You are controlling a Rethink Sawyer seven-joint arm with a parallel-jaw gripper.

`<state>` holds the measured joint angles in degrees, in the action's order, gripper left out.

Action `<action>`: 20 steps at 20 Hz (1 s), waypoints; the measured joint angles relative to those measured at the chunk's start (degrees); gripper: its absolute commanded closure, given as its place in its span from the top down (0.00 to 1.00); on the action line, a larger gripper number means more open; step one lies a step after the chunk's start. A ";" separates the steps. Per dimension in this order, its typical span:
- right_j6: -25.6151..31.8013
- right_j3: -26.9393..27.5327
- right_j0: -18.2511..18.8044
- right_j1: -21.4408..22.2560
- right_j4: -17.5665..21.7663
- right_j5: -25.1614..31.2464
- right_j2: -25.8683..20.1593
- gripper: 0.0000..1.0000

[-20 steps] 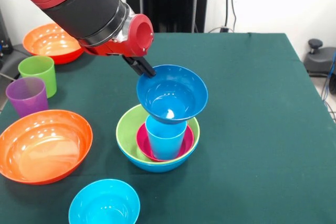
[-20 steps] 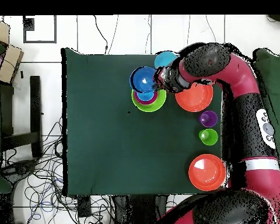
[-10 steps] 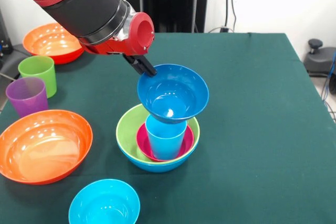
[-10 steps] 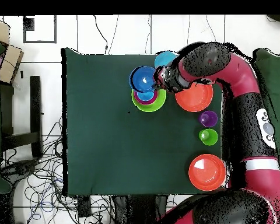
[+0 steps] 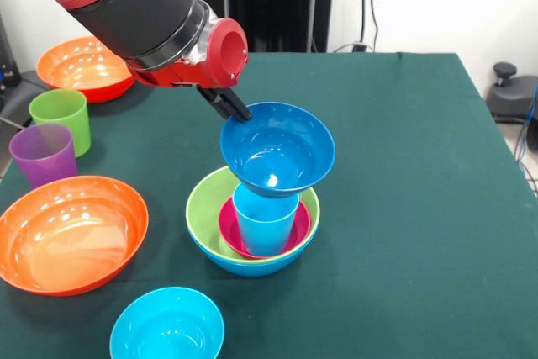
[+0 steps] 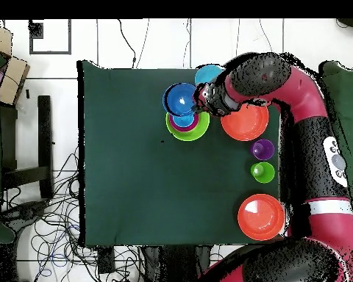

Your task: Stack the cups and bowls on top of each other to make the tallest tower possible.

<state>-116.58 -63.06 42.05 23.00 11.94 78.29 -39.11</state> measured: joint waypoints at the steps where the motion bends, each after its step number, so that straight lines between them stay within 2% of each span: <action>1: 0.00 0.00 -0.02 0.01 0.00 0.00 0.00 0.00; 13: 0.00 0.00 -0.38 0.13 0.15 0.01 0.00 0.00; 14: 0.00 0.00 -0.37 0.16 0.15 0.01 0.00 1.00; 20: 0.00 -0.02 -0.38 0.69 0.15 0.01 0.00 1.00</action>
<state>-116.58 -63.07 41.67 23.70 12.10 78.30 -39.11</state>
